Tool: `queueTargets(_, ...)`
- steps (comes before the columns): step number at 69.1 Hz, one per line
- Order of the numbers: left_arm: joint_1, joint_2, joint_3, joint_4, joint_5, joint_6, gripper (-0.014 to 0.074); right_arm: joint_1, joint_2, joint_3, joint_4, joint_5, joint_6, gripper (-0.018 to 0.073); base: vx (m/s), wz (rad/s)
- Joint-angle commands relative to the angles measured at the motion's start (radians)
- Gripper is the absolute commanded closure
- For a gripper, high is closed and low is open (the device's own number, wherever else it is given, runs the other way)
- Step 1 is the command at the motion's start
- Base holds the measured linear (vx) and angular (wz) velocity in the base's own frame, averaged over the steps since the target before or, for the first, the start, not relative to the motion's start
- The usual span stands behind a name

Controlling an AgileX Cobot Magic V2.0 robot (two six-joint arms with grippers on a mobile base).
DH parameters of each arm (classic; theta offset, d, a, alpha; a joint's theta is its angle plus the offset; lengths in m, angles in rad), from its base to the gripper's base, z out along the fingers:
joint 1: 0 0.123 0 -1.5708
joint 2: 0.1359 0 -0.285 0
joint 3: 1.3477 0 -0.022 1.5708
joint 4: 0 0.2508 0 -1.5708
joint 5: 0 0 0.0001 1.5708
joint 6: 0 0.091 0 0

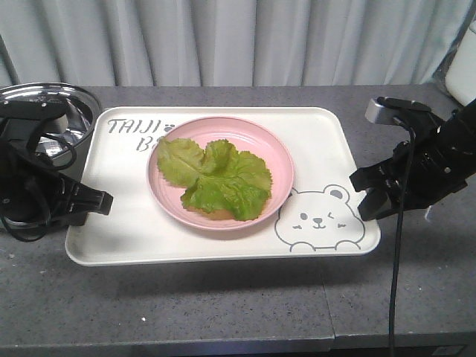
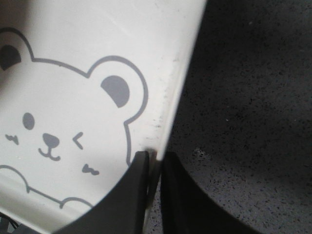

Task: Transfer vegetables to tray and serve
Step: 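Lift the cream tray with both grippers off the counter, then hold the tray with both grippers while the base turns and drives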

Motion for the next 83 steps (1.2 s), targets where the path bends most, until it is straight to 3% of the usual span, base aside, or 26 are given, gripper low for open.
queueTargets(1, -0.02, -0.035, -0.042, -0.097, -0.101, 0.022, 0.0602, 0.025, -0.045, -0.028, 0.176, 0.021, -0.051, 0.0562, 0.0, 0.0)
queueTargets(83, -0.02, -0.035, -0.042, -0.097, -0.101, 0.022, 0.0602, 0.025, -0.045, -0.028, 0.177, 0.021, -0.051, 0.0562, -0.01, -0.07)
